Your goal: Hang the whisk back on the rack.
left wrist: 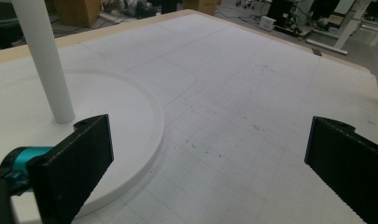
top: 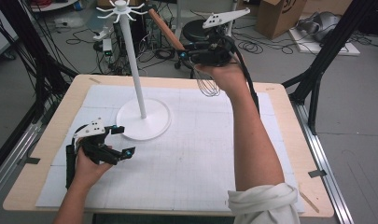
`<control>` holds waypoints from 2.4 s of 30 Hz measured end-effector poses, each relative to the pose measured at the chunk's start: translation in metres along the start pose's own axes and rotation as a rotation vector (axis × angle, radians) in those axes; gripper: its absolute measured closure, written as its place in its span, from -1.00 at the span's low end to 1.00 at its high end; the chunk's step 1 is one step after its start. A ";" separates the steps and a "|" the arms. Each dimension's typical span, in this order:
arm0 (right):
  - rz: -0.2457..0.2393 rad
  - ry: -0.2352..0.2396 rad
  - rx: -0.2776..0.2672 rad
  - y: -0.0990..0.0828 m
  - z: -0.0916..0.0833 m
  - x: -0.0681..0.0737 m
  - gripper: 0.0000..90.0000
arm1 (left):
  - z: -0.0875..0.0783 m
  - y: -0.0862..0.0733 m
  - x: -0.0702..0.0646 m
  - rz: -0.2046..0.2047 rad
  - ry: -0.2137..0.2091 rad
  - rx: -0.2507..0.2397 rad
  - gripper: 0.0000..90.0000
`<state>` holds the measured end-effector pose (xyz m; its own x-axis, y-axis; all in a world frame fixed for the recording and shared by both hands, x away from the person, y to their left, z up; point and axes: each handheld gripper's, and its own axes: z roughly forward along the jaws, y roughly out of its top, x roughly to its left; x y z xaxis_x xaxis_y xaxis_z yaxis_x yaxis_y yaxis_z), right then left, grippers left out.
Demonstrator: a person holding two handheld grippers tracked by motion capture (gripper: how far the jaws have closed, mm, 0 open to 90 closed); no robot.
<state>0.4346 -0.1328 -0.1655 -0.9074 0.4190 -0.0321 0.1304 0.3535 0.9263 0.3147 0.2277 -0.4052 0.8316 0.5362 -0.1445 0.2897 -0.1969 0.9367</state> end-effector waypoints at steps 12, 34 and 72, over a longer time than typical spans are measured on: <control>0.008 -0.008 0.003 0.006 0.008 -0.006 0.58 | -0.002 0.000 0.001 -0.001 0.003 0.002 -0.96; 0.003 0.010 0.031 0.008 0.029 0.000 0.58 | -0.003 -0.001 0.002 -0.006 0.004 -0.001 -0.96; -0.104 -0.023 0.101 0.002 0.040 0.023 -0.05 | -0.004 -0.001 0.002 -0.008 0.006 -0.005 -0.96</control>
<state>0.4298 -0.0890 -0.1795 -0.9090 0.3943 -0.1354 0.0768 0.4777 0.8752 0.3145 0.2321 -0.4055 0.8264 0.5427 -0.1503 0.2944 -0.1887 0.9369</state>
